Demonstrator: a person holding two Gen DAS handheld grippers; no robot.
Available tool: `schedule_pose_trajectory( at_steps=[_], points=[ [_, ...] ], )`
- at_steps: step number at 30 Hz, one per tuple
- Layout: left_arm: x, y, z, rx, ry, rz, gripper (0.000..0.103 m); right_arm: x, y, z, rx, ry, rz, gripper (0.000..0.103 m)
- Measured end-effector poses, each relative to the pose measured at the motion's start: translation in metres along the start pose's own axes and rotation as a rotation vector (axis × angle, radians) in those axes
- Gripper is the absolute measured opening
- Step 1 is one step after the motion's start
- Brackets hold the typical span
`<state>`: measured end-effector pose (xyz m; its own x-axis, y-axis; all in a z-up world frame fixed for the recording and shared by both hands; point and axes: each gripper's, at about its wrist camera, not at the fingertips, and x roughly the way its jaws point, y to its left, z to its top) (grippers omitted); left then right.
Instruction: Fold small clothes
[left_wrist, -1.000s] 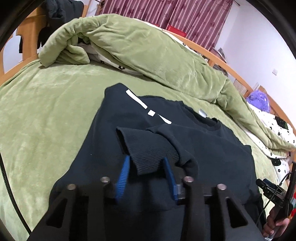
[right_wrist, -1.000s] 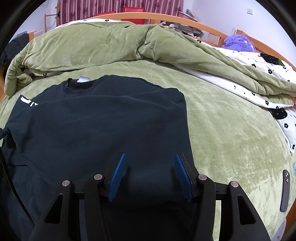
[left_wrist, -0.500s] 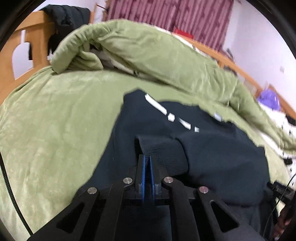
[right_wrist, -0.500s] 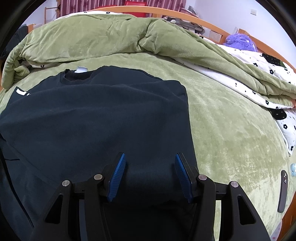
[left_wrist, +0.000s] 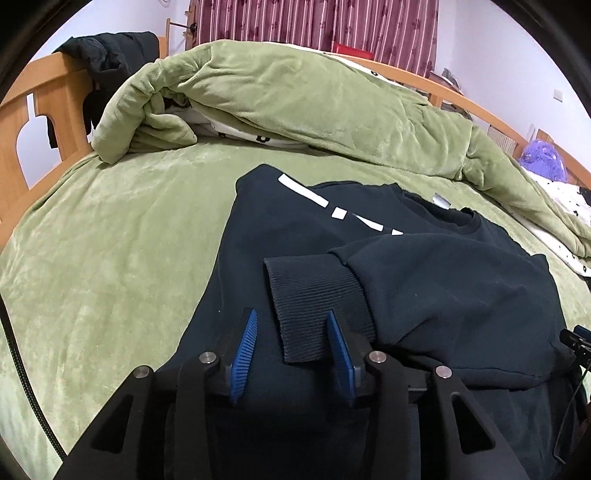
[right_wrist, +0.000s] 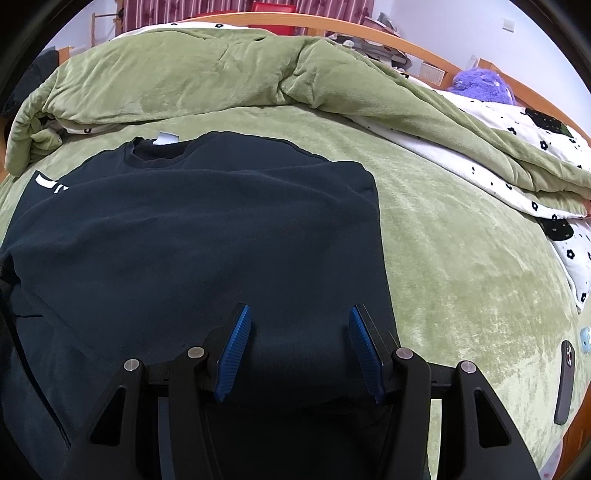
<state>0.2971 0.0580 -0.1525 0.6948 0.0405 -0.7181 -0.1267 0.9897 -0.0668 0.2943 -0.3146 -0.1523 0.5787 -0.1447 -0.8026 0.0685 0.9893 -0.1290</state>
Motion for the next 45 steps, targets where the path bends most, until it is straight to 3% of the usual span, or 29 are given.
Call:
schedule_pose_trajectory(
  at_steps=[10, 16, 25, 31, 38, 42, 45],
  points=[
    [0.007, -0.008, -0.008, 0.057, 0.034, 0.05, 0.042, 0.022, 0.002, -0.006, -0.005, 0.096, -0.031, 0.055],
    [-0.008, -0.012, -0.014, 0.07, 0.029, 0.038, 0.042, 0.009, -0.002, -0.01, 0.03, 0.066, 0.021, 0.055],
    [-0.065, -0.001, -0.035, 0.077, 0.019, -0.03, 0.042, -0.061, -0.001, -0.035, 0.039, -0.117, 0.07, 0.055],
    [-0.117, 0.032, -0.072, 0.086, 0.004, -0.001, 0.042, -0.094, -0.027, -0.078, 0.123, -0.065, 0.091, 0.055],
    [-0.175, 0.061, -0.113, 0.048, 0.011, -0.02, 0.042, -0.155, -0.047, -0.117, 0.168, -0.087, 0.117, 0.054],
    [-0.2, 0.072, -0.14, 0.011, 0.007, -0.05, 0.06, -0.186, -0.041, -0.145, 0.116, -0.089, 0.115, 0.055],
    [-0.205, 0.078, -0.158, -0.005, 0.026, -0.058, 0.06, -0.195, -0.032, -0.167, 0.067, -0.064, 0.105, 0.056]
  ],
)
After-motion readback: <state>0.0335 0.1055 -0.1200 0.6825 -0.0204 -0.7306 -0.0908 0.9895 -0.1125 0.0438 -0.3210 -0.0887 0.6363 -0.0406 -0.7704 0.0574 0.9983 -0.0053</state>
